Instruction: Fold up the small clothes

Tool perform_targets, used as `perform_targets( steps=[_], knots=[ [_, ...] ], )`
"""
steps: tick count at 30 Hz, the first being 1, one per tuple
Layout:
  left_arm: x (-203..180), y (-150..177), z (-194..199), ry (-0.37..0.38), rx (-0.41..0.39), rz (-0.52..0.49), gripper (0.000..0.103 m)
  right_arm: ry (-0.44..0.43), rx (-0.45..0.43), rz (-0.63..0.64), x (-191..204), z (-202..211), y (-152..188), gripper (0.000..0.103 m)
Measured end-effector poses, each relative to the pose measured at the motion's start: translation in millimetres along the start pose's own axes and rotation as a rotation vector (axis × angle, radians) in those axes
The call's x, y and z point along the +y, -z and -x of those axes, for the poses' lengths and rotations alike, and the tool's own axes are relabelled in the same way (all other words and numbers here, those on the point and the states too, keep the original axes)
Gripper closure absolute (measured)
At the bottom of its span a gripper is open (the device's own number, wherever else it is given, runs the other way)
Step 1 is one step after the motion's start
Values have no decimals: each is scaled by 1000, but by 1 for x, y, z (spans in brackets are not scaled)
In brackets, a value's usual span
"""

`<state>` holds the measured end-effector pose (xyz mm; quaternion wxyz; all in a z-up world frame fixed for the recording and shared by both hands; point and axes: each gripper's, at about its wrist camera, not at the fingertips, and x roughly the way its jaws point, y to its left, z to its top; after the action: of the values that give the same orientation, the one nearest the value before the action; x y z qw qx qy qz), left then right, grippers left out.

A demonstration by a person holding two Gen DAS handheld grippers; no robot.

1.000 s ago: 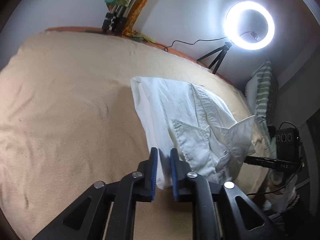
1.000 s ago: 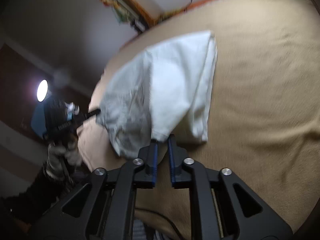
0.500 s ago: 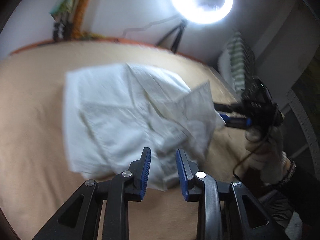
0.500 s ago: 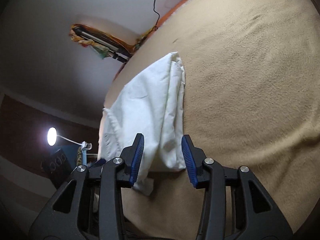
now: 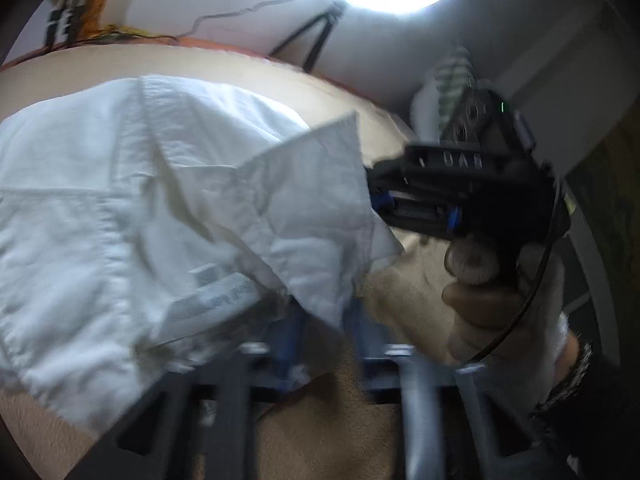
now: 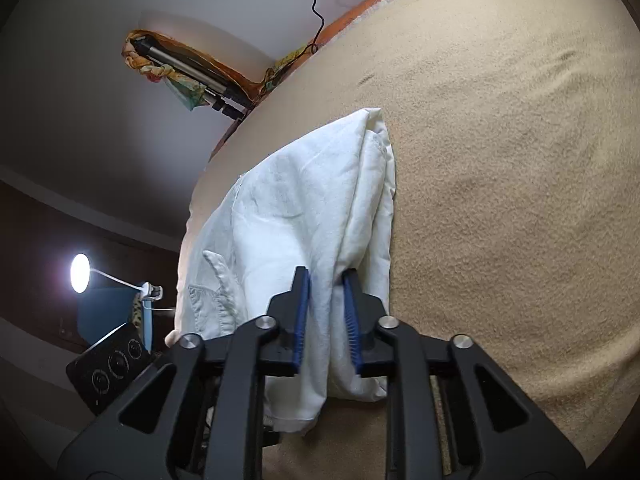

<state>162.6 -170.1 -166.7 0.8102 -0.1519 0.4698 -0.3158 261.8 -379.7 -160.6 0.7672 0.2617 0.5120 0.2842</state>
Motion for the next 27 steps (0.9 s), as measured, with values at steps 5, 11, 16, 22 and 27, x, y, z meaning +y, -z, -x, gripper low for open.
perform_targets(
  steps=[5, 11, 16, 22, 27],
  knots=[
    [1, -5, 15, 40, 9, 28, 103, 103, -18, 142, 27, 6, 0, 94],
    [-4, -2, 50, 50, -21, -20, 103, 218, -1, 293, 49, 5, 1, 95],
    [16, 11, 15, 6, 57, 38, 103, 332, 12, 289, 36, -6, -2, 95],
    [-1, 14, 21, -13, 33, -40, 102, 299, -60, 166, 27, 31, -7, 79],
    [-8, 16, 42, 10, 24, -53, 76, 250, -17, 207, 39, 37, 16, 80]
  ],
)
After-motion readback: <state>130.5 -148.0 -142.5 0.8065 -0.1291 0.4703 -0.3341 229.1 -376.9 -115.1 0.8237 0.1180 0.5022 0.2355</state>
